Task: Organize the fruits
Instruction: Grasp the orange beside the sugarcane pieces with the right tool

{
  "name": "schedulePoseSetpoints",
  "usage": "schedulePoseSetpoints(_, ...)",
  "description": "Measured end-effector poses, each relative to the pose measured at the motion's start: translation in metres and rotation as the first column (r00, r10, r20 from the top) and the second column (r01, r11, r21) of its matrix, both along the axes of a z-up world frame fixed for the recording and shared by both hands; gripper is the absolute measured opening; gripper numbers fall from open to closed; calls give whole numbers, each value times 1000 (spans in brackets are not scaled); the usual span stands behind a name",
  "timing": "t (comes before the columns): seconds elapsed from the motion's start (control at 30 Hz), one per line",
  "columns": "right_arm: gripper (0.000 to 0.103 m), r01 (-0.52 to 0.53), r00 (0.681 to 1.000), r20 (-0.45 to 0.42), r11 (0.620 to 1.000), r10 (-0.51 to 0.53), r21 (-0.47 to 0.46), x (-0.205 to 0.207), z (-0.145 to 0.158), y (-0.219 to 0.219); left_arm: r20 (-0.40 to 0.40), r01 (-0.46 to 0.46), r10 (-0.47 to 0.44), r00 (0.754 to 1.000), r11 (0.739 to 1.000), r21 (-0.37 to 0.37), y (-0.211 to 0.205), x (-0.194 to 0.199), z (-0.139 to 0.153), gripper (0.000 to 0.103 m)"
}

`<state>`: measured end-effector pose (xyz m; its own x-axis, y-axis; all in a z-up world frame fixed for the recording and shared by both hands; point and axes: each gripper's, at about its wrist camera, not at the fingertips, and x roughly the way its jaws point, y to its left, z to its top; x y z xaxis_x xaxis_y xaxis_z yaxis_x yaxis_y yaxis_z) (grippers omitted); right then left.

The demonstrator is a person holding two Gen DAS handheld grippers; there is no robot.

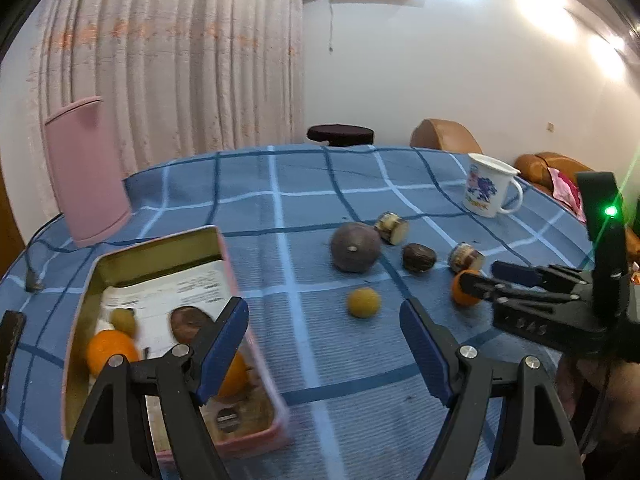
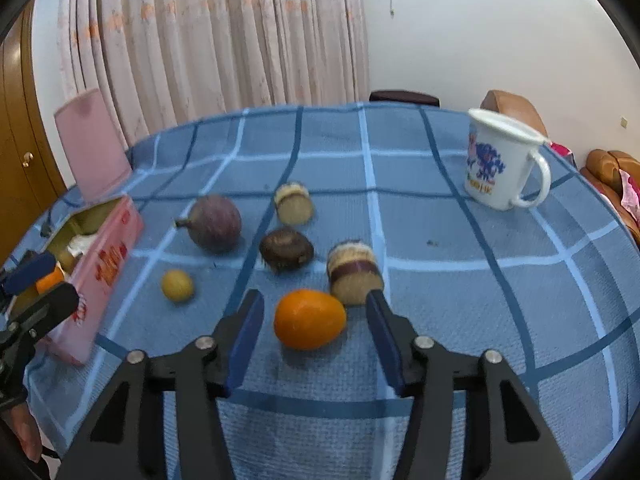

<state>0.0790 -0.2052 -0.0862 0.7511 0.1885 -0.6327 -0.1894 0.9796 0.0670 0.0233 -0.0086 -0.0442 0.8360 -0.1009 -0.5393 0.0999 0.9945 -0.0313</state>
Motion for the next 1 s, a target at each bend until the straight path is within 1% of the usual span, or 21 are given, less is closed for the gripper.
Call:
schedulePoseSetpoints(0.1,50,-8,1000,-29,1000,8,7,3,-5,-1,-15,13,-13,1000,1000,6,-6,6,-3,79)
schedulePoseSetpoints(0.2,49,-35,998,-58,999,36,6,7,-8,2,-33,28,-28,999,1000,-4,-10,11,-5,79)
schedulePoseSetpoints(0.3,48,-39,997,-62,999,40,11,10,-8,4,-46,37,-38,998,999,-8,-13,17,-7,79)
schedulePoseSetpoints(0.33,45,-51,996,-71,999,52,18,13,-9,4,-53,41,-42,998,999,-12,-13,19,-8,79)
schedulePoseSetpoints(0.4,45,-63,994,-84,998,65,28,13,-10,4,-73,50,-52,996,998,-26,-14,24,-10,79)
schedulePoseSetpoints(0.47,44,-65,995,-70,997,67,37,10,-9,2,-83,61,-64,995,997,-38,-15,28,-11,79)
schedulePoseSetpoints(0.57,44,-59,998,-6,996,59,62,0,-3,-3,-96,70,-73,993,997,-43,-17,33,-14,79)
schedulePoseSetpoints(0.63,44,-47,999,10,996,46,72,-1,0,-5,-106,67,-71,992,997,-39,-18,36,-15,79)
schedulePoseSetpoints(0.73,44,-44,999,25,992,41,121,-3,1,-13,-121,74,-77,990,997,-35,-22,43,-17,78)
schedulePoseSetpoints(0.77,44,-44,999,27,991,41,129,-3,2,-14,-128,78,-81,988,996,-31,-25,46,-18,75)
schedulePoseSetpoints(0.8,44,-45,999,28,990,41,130,-3,2,-13,-138,82,-85,987,996,-29,-27,49,-19,68)
schedulePoseSetpoints(0.87,44,-45,999,36,990,40,133,-4,3,-13,-155,91,-95,983,995,-29,-29,53,-21,61)
schedulePoseSetpoints(1.0,44,-43,998,43,988,37,145,-6,4,-15,-183,105,-106,977,994,-15,-38,61,-24,58)
